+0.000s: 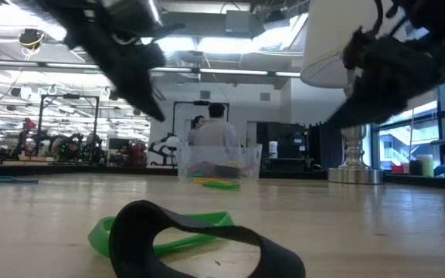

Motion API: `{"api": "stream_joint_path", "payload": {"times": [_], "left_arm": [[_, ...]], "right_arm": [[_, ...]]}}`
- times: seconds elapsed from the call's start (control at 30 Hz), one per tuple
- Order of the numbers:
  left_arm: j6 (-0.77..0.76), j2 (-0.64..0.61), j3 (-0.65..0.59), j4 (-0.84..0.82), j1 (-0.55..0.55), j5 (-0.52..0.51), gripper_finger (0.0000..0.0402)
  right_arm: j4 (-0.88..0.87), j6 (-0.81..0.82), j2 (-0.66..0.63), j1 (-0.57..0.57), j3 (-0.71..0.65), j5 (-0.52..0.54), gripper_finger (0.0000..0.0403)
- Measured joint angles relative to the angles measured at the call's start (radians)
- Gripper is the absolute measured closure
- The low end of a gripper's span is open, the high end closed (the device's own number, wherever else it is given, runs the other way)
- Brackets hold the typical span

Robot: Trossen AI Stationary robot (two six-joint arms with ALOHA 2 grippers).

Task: Pick and place rubber bands into bin
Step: Put the green rubber band into the transparent bin

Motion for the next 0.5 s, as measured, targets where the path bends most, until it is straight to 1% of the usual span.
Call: {"api": "stream_joint_path", "payload": {"times": [0.13,0.2,0.33,0.5], "left_arm": [[-0.025,-0.12,-0.122,0.072,-0.018,-0.002,0.04],[-0.046,-0.174,-0.163,0.084,-0.018,-0.004,0.04],[-0.054,-0.255,-0.221,0.096,-0.02,-0.004,0.0399],[-0.055,-0.316,-0.278,0.12,-0.02,-0.004,0.04]], "right_arm": [[0.001,-0.055,0.089,-0.014,0.1,0.008,0.04],[-0.016,-0.063,0.163,-0.028,0.176,0.007,0.04],[-0.064,-0.11,0.325,-0.063,0.361,0.006,0.04],[-0.107,-0.136,0.517,-0.107,0.573,0.004,0.0391]]}}
